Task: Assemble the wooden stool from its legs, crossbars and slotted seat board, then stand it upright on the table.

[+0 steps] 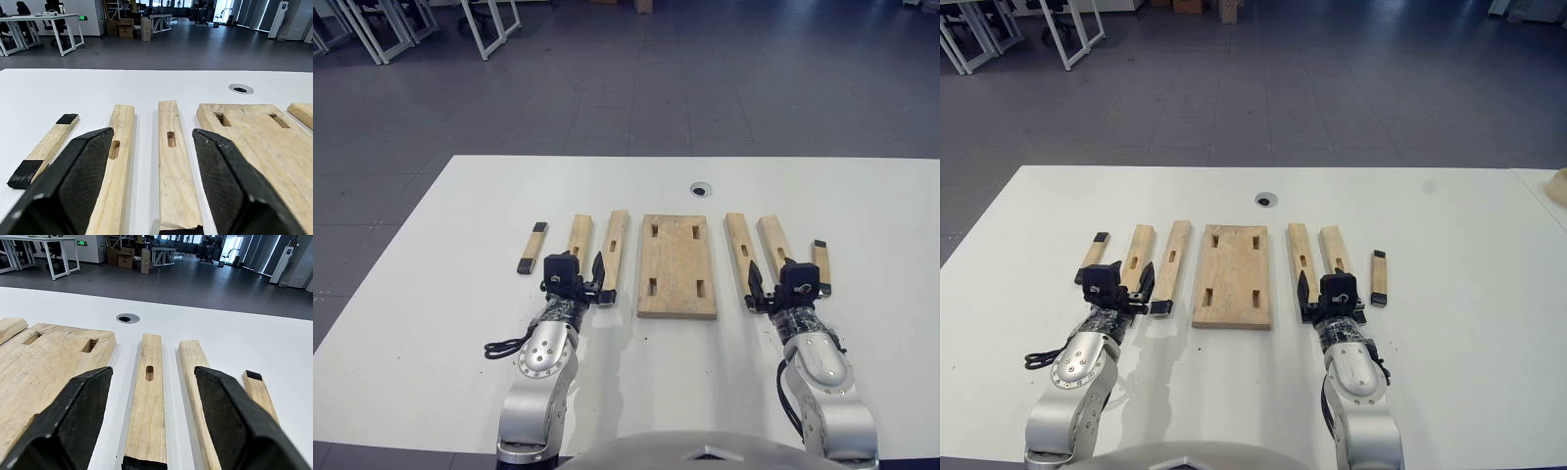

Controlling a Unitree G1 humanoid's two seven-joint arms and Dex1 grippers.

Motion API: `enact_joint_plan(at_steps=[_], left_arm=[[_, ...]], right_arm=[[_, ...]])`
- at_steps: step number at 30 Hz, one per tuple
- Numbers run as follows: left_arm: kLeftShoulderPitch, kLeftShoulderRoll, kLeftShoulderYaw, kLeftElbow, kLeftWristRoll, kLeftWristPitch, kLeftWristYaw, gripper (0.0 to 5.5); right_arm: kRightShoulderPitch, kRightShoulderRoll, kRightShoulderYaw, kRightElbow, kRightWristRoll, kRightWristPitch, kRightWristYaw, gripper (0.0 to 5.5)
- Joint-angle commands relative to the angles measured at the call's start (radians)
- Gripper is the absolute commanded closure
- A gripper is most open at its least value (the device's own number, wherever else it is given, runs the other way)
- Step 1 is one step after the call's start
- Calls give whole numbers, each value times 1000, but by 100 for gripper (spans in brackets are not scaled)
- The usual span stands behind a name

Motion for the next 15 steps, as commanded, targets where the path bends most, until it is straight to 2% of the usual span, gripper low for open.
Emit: enact_joint_plan(at_steps=[1, 15], left_arm=[[-1, -7, -9, -13, 3, 15, 4, 249], [8, -5, 0, -2, -3, 7, -2, 249]], right_arm=[[4, -2, 0, 1, 9, 12, 6, 241], [10, 3, 17, -1, 3, 11, 0, 241]])
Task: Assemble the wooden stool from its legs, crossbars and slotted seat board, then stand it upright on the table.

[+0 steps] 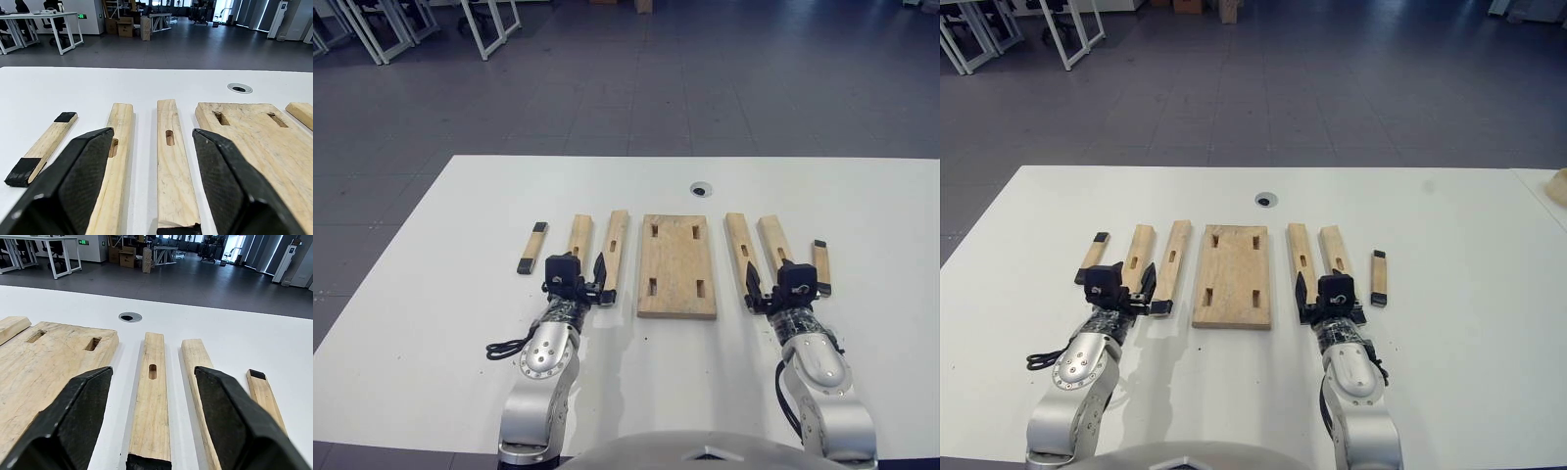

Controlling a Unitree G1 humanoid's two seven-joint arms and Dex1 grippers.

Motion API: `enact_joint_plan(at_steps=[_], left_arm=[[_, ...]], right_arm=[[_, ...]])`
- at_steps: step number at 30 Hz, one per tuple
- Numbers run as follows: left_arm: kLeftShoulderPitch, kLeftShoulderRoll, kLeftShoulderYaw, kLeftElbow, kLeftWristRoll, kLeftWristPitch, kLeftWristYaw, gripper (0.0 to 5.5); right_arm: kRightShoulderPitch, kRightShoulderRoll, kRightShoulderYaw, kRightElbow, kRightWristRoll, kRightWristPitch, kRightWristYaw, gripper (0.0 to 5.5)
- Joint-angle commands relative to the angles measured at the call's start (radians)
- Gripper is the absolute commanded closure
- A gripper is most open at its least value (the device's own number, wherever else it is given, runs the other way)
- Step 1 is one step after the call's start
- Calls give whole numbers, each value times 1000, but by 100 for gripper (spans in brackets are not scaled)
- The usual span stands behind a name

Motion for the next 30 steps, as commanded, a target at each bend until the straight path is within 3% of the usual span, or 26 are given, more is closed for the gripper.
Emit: enact_joint_plan(at_steps=[1, 24, 30], left_arm=[[3, 0, 1, -2, 0, 7, -2, 249], [-22, -12, 14, 3, 13, 19, 11, 249], [-41, 17, -4, 11, 18, 24, -17, 249]], right_arm=[[5, 0, 4, -2, 4, 11, 1, 241], [-26, -7, -26, 10, 10, 32, 3, 241], [-166, 6, -211, 53, 100, 95, -19, 241]])
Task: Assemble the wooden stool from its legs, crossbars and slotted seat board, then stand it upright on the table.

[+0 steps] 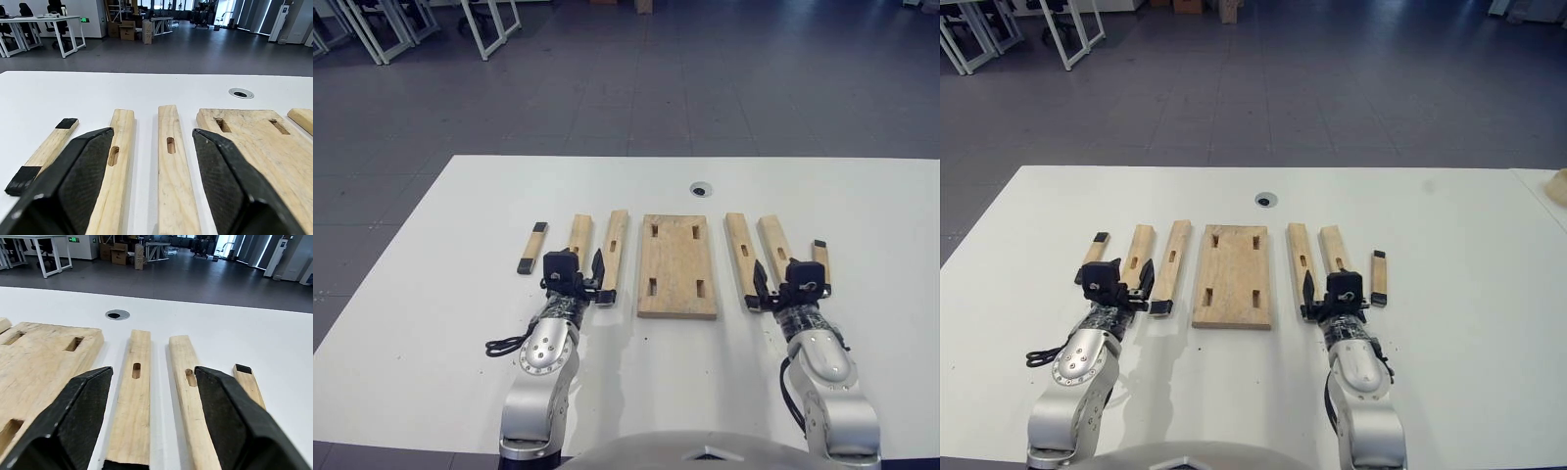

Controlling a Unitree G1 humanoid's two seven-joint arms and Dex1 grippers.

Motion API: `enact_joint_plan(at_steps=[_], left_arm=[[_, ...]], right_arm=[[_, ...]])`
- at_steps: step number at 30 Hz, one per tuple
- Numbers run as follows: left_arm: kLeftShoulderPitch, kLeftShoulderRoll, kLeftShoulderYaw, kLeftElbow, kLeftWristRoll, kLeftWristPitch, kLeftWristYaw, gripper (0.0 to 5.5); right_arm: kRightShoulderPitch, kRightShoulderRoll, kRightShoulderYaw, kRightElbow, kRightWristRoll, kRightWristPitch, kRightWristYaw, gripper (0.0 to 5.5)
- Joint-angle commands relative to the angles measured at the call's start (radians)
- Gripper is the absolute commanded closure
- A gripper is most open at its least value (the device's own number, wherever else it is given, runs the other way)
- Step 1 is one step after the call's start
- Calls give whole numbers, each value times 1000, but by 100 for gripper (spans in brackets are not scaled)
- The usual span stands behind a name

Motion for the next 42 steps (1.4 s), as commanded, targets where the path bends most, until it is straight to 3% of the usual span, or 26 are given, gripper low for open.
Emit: enact_joint_plan(at_steps=[1, 6, 12, 42], left_arm=[[-2, 18, -11, 0, 13, 19, -9, 249], [-25, 43, -51, 32, -20, 77, -68, 249], [-83, 37, -82, 36, -31, 123, -83, 249], [-85, 31, -54, -27, 14, 88, -34, 249]], right_arm=[[-131, -11, -120, 8, 65, 78, -9, 241], [-237, -122, -279, 121, 140, 157, 45, 241], [-211, -258, -329, 270, 162, 152, 148, 241], [-132, -224, -275, 546, 159, 9, 157, 241]])
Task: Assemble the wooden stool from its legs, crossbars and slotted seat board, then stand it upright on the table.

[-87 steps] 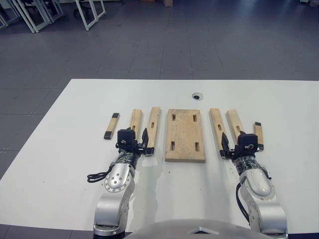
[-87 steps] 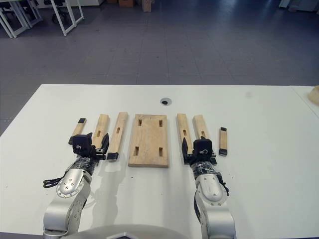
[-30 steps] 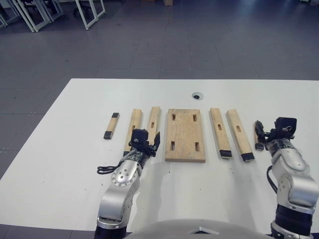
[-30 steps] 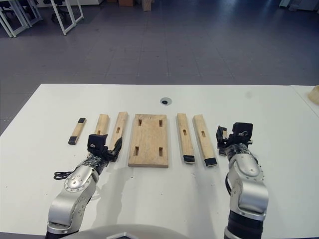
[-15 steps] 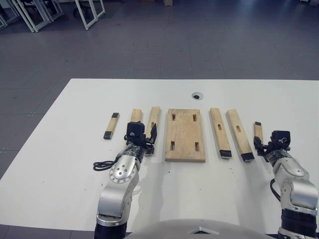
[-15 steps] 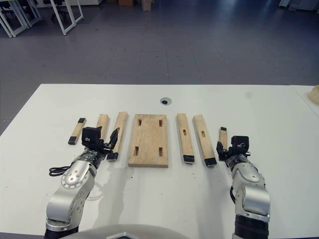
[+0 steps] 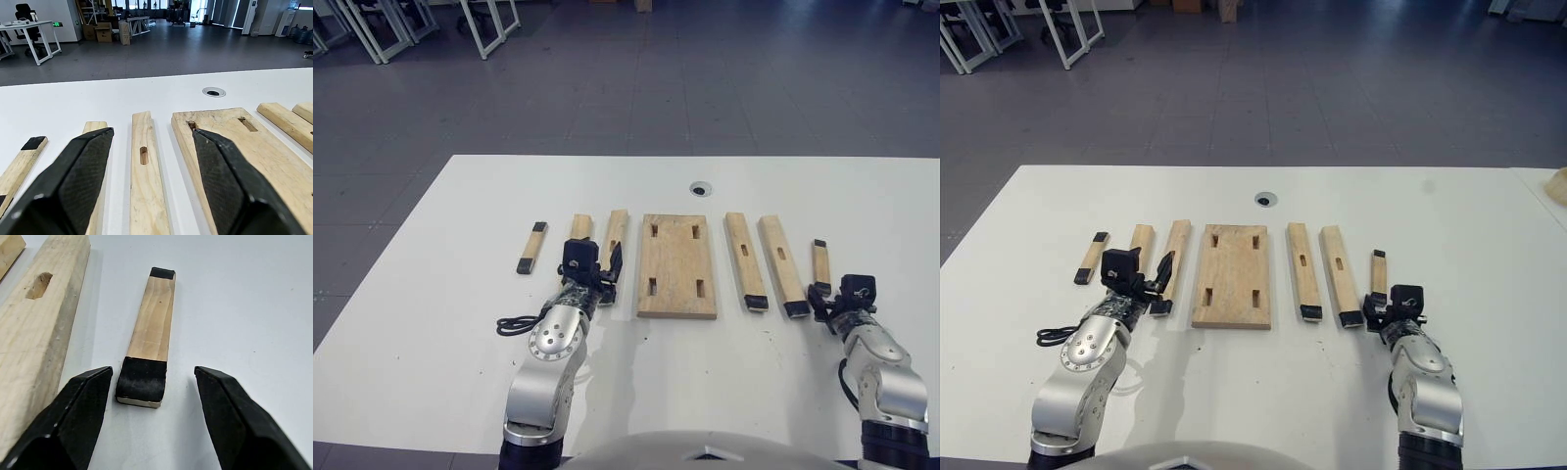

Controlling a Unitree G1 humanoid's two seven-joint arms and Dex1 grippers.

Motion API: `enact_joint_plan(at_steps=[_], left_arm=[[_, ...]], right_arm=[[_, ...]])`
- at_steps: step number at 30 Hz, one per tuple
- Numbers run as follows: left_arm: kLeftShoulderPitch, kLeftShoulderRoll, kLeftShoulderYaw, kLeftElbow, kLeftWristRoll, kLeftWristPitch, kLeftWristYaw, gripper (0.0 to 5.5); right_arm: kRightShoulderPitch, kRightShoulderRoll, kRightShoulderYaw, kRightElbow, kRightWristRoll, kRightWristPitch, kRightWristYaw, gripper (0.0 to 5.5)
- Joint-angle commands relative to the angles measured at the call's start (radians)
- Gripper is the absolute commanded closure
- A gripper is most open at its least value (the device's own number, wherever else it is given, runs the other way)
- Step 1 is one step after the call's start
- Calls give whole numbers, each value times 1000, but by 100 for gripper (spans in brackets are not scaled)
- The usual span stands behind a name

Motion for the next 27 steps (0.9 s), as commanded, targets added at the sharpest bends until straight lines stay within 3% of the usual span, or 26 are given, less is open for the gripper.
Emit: enact_joint_plan(at_steps=[1, 5, 12, 17, 21, 25, 27], left_arm=[[-13, 3, -1, -10, 5, 1, -1, 249], [-19, 5, -3, -8, 5, 4, -4, 252], [-26, 9, -8, -4, 7, 6, -2, 252], [-33, 9, -2, 0, 3, 5, -2, 252], [-93, 9, 61, 22, -45, 25, -23, 252], [-250, 149, 146, 106, -173, 84, -220, 252], [-376, 158, 242, 155, -396, 240, -343, 252]], right_arm=[[-15, -2, 20, 91, 6, 30, 8, 241], [-14, -11, 54, 184, -10, -2, 27, 272], [21, -14, 68, 253, 4, -10, 51, 418], [6, -28, 24, 277, 18, -38, 21, 418], [-92, -71, -43, 155, 21, -64, -43, 418], [-234, -107, 28, -104, 20, -81, -20, 419], [-292, -95, 106, -180, 21, -85, 13, 419]])
